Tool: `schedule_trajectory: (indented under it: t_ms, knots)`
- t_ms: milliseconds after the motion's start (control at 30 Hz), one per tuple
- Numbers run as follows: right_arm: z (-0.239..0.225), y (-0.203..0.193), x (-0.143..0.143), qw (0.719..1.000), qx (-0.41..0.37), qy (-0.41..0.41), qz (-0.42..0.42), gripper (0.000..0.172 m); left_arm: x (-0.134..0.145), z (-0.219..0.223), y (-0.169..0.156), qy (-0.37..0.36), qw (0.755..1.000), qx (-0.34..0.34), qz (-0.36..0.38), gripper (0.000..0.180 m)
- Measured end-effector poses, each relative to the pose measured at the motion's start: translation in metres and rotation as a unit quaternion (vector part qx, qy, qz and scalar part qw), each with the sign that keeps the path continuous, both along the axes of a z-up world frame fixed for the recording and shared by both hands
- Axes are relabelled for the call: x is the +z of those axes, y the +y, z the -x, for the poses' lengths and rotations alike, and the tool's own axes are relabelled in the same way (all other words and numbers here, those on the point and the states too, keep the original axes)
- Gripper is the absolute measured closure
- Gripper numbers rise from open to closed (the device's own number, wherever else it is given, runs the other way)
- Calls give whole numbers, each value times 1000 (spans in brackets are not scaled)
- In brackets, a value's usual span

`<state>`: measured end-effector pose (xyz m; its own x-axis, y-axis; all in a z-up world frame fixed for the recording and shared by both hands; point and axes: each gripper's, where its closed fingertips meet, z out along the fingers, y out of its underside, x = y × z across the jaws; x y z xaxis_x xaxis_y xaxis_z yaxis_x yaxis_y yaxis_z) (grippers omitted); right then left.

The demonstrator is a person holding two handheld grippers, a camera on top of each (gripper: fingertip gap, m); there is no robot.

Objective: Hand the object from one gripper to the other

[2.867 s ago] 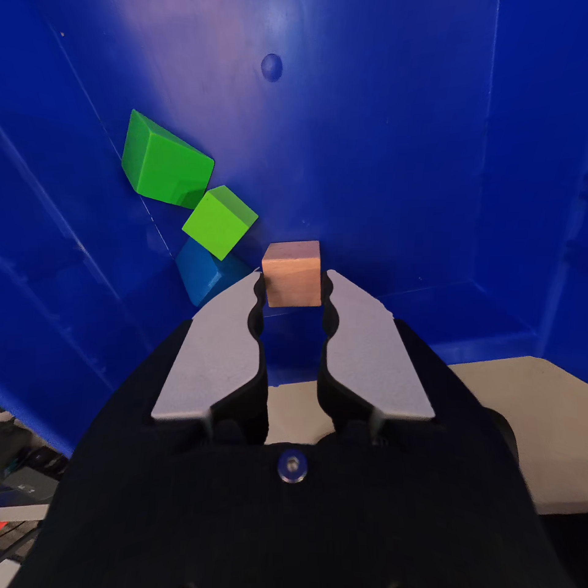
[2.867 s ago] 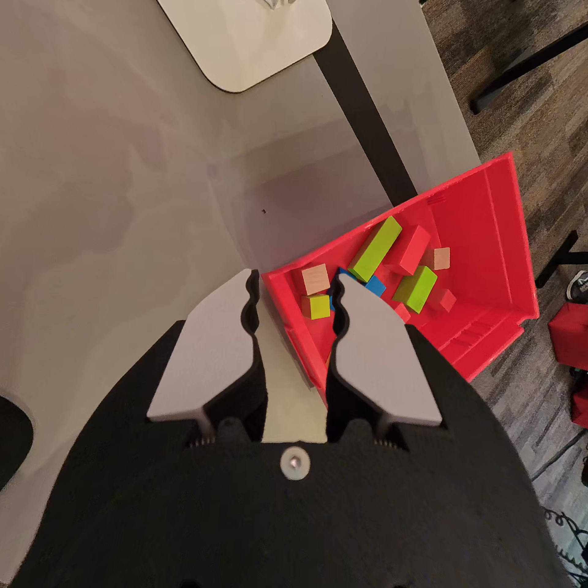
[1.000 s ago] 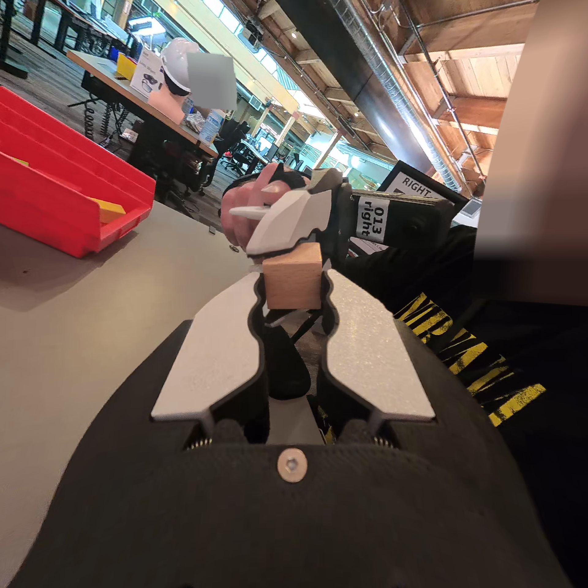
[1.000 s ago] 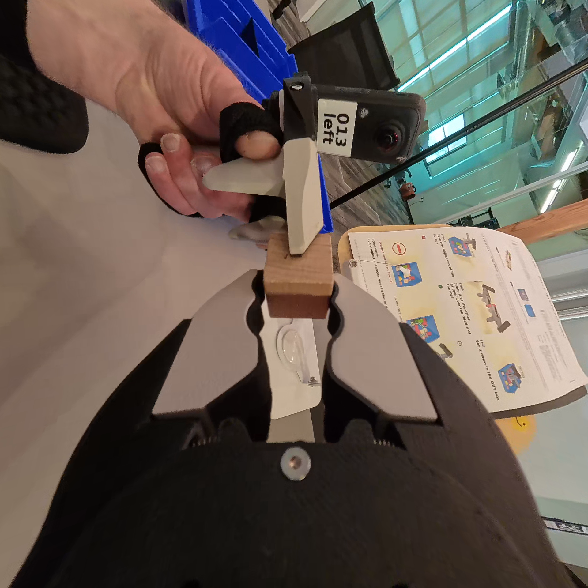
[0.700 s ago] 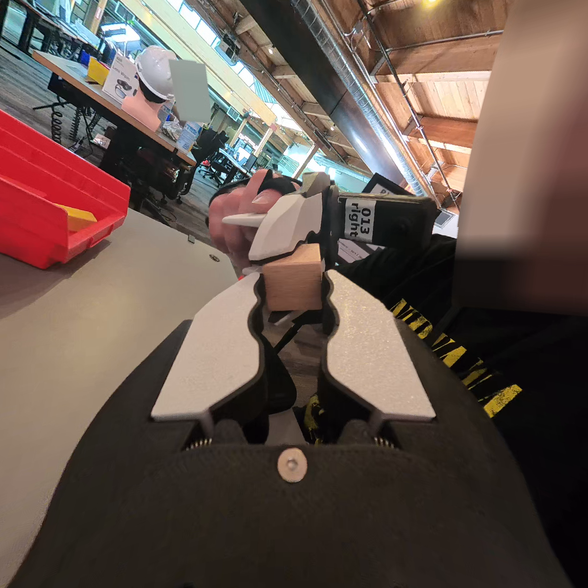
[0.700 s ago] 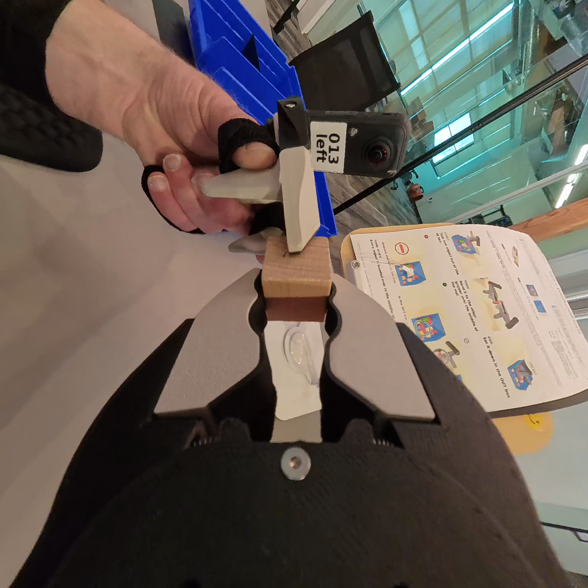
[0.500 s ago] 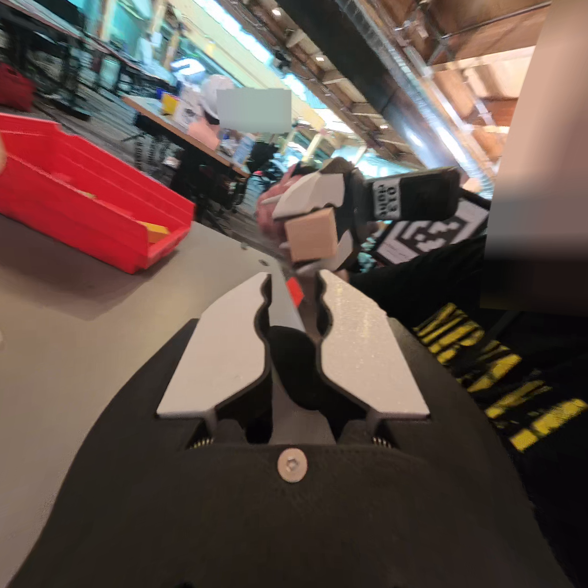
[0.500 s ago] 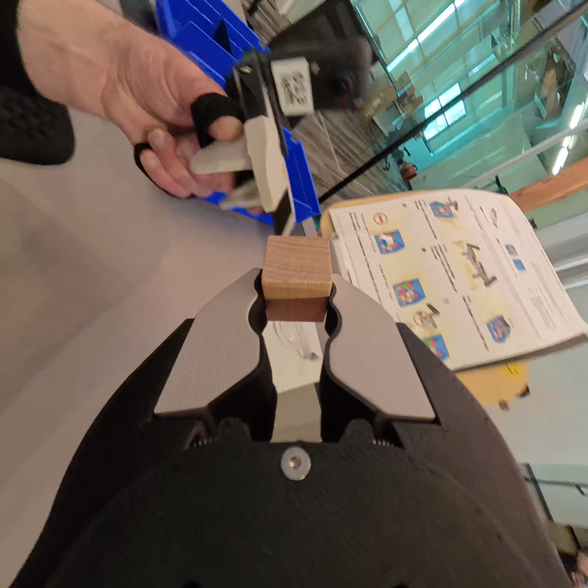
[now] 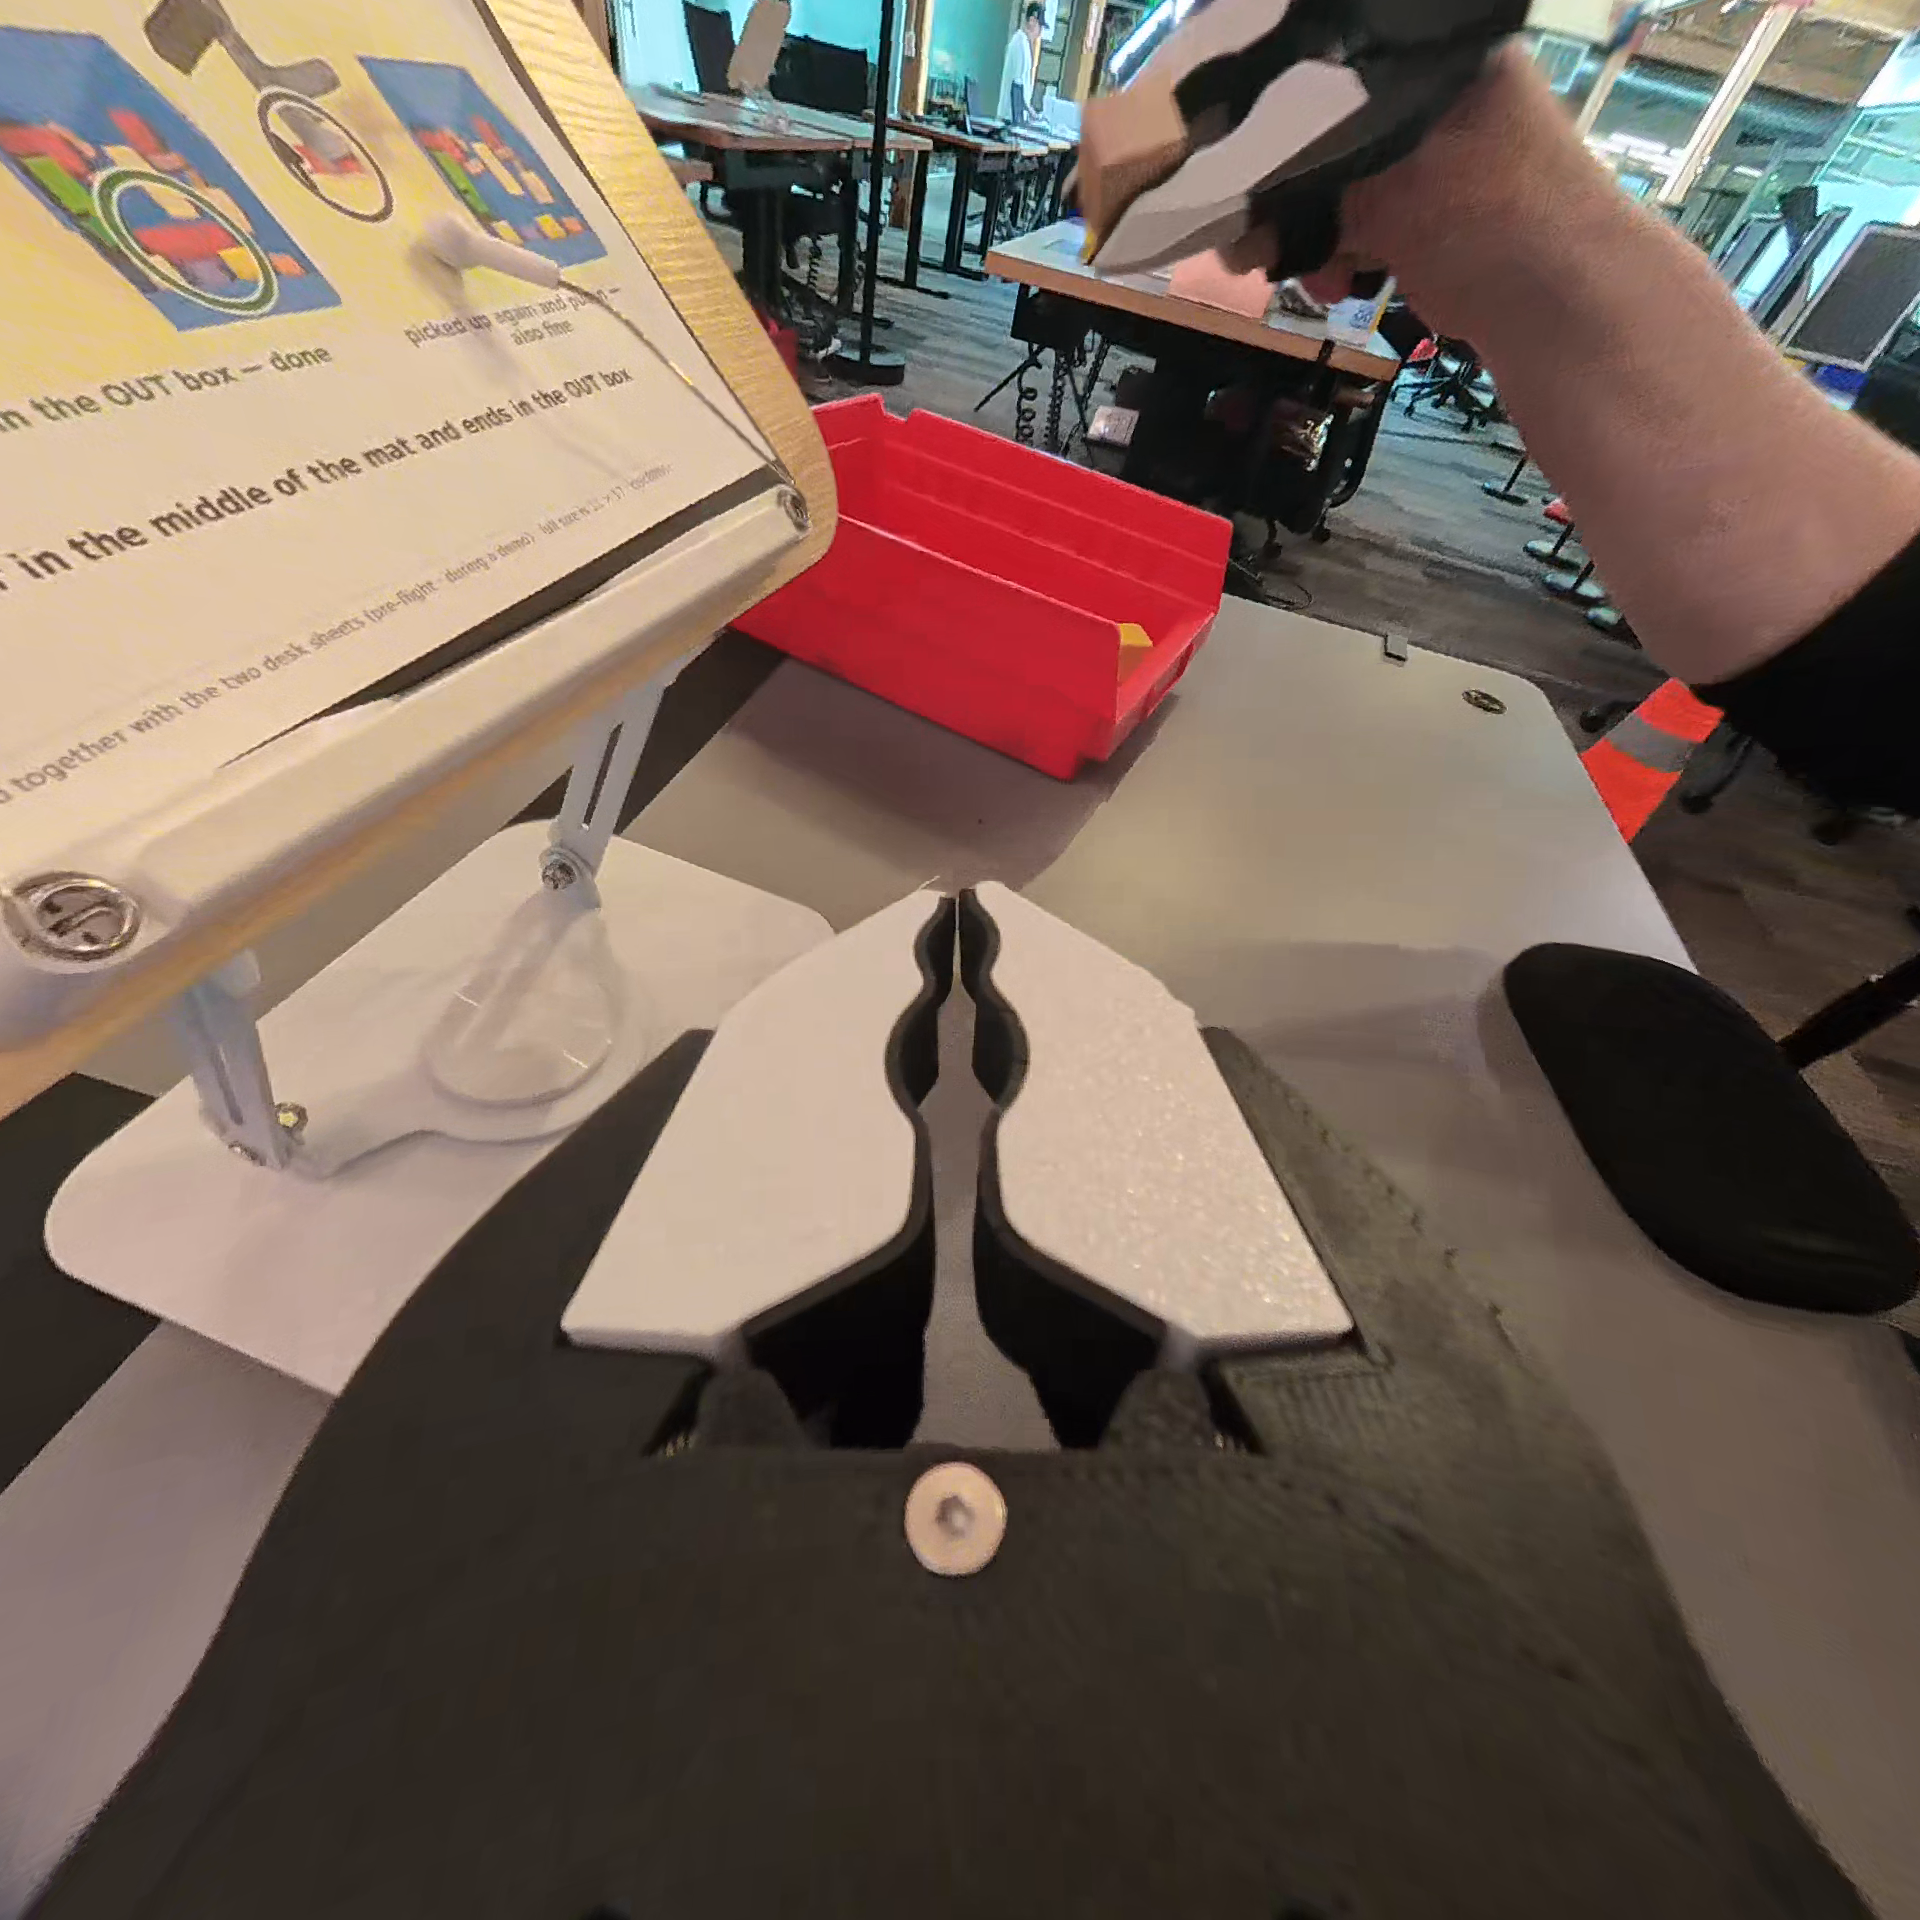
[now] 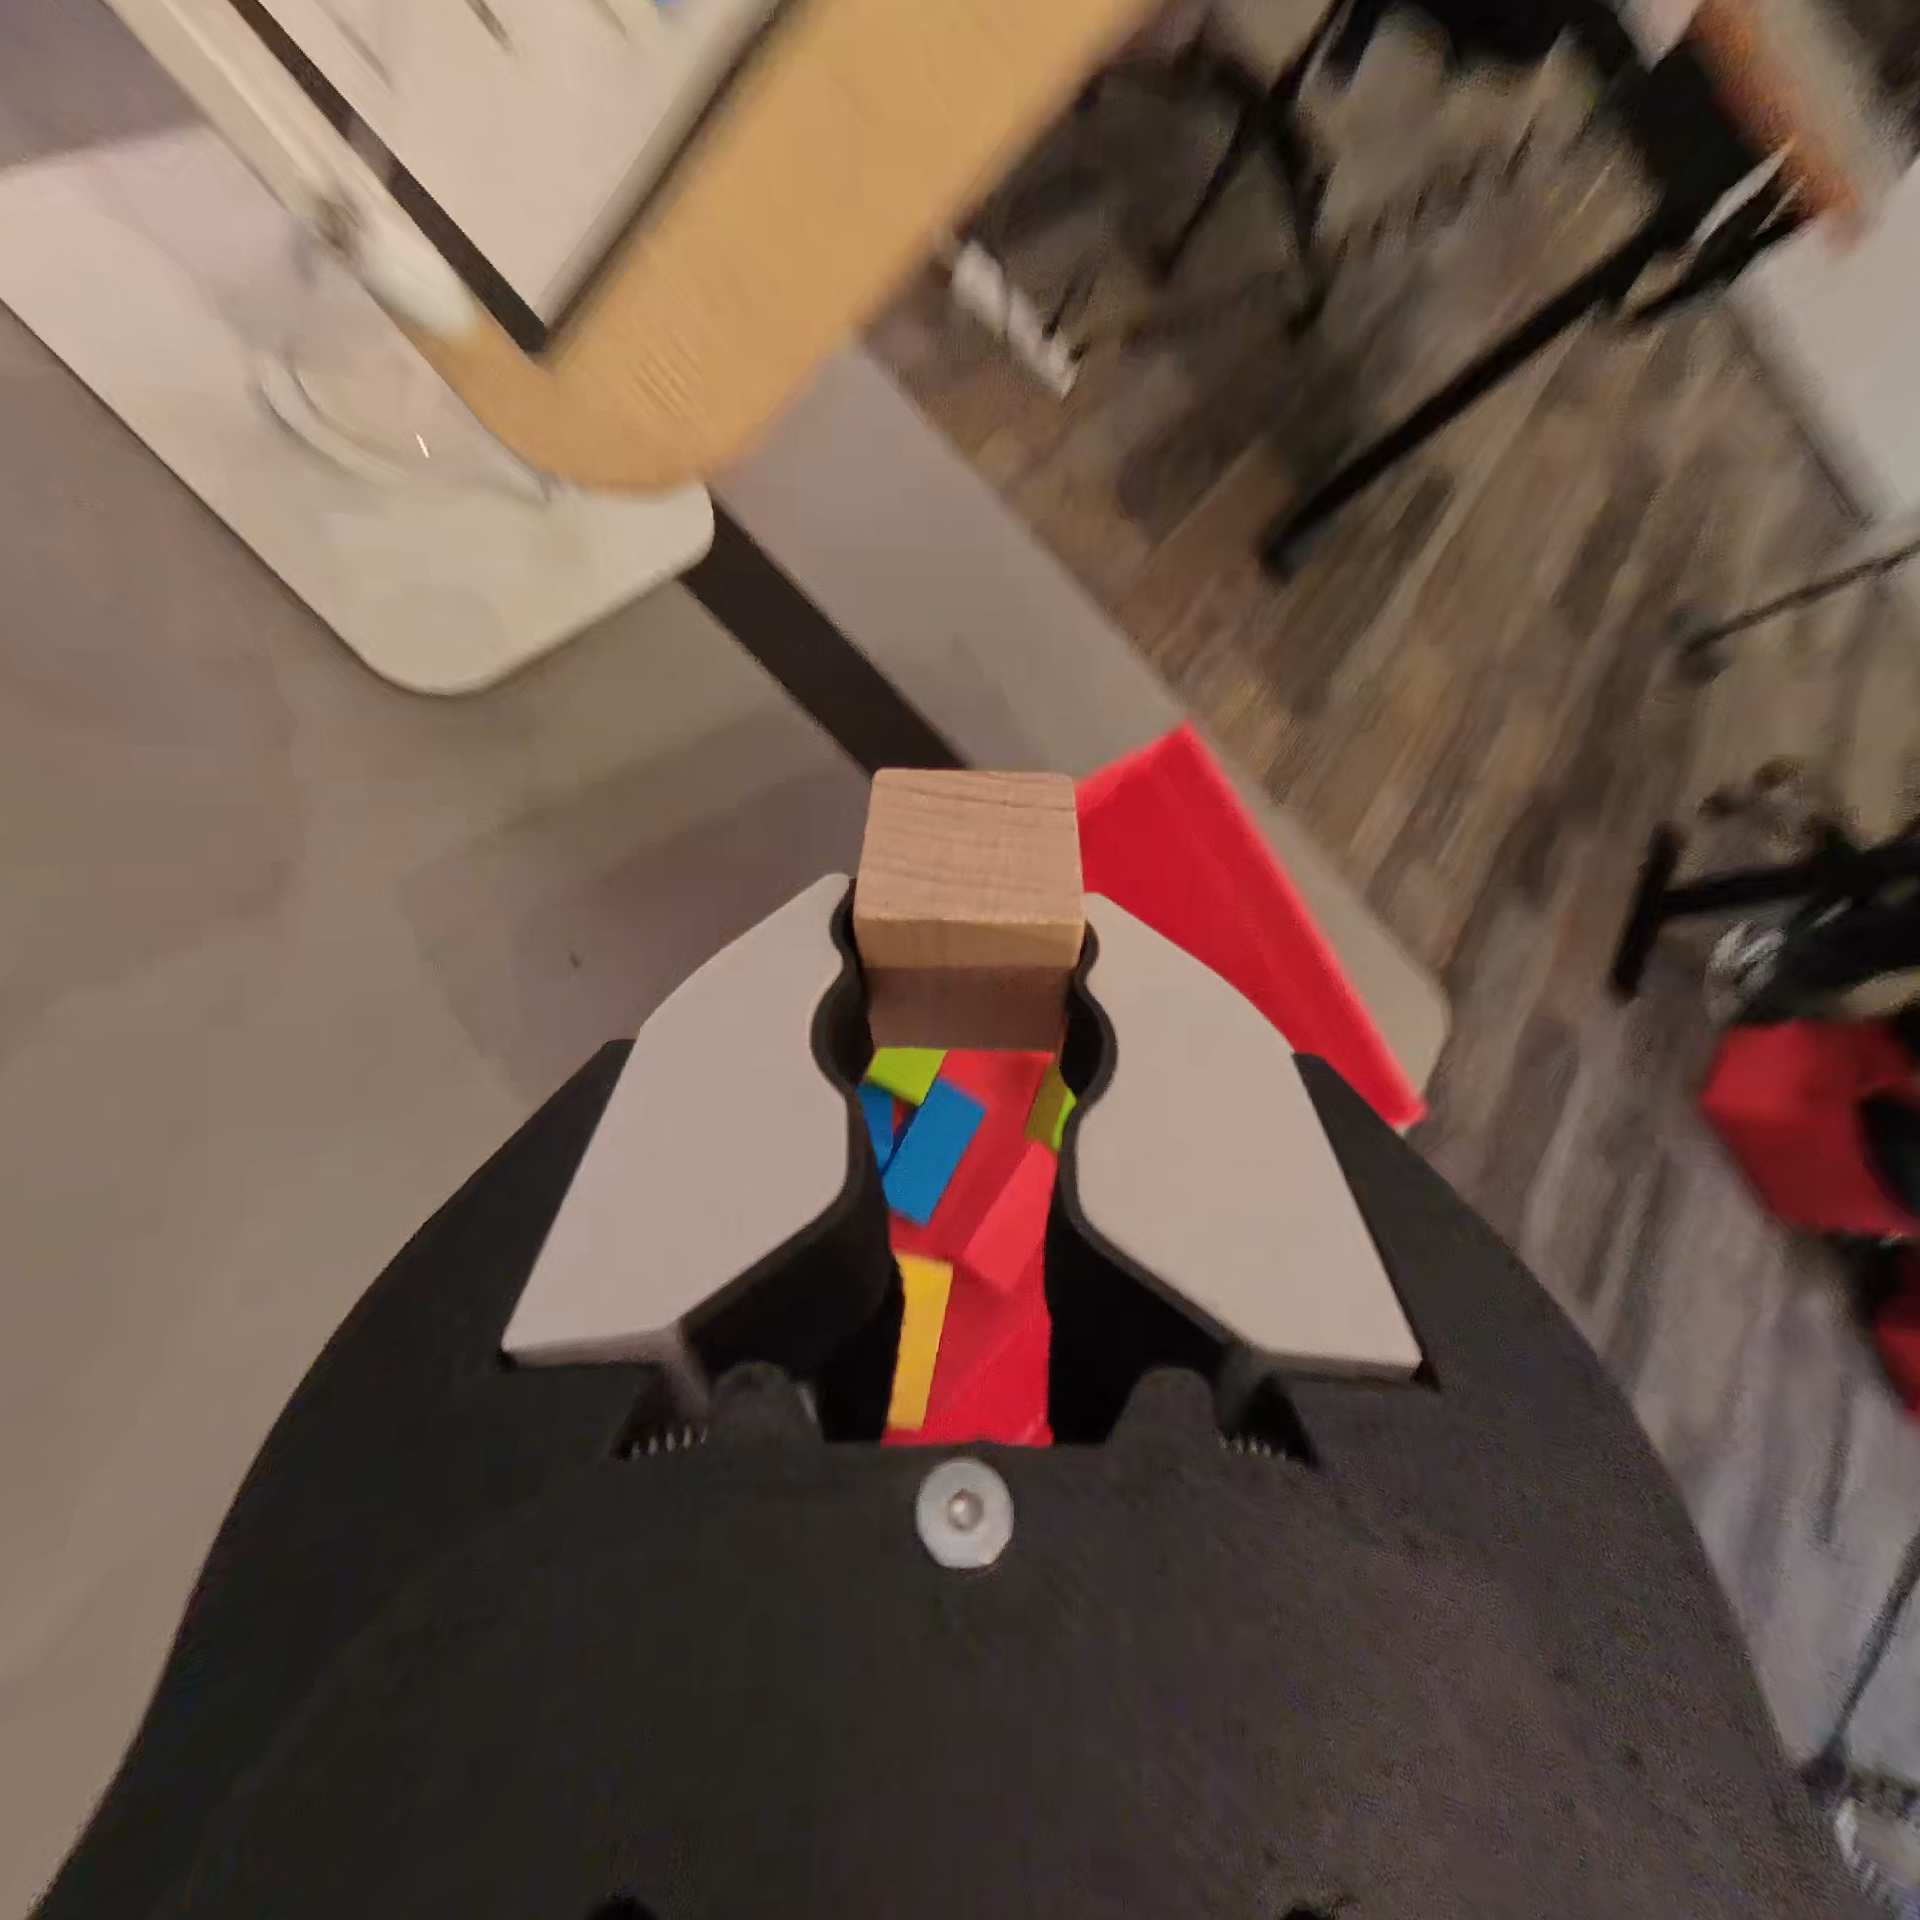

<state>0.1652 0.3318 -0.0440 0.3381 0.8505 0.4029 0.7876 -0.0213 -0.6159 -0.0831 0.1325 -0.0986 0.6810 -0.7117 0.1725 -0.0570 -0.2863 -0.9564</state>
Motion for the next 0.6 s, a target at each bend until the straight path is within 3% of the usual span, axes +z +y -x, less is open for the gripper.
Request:
schedule_trajectory:
  t_ms: [233,400,600]
  knots:
    - [-13,70,-78,986,-64,-44,148,140,-23,-11,3,4,1000,-2,-21,180]
    - [0,115,-124,968,-116,-38,220,140,-21,-10,4,-6,1000,1,-27,180]
    - [-3,147,-170,938,-177,-96,281,140,-25,-5,7,-22,1000,6,-20,180]
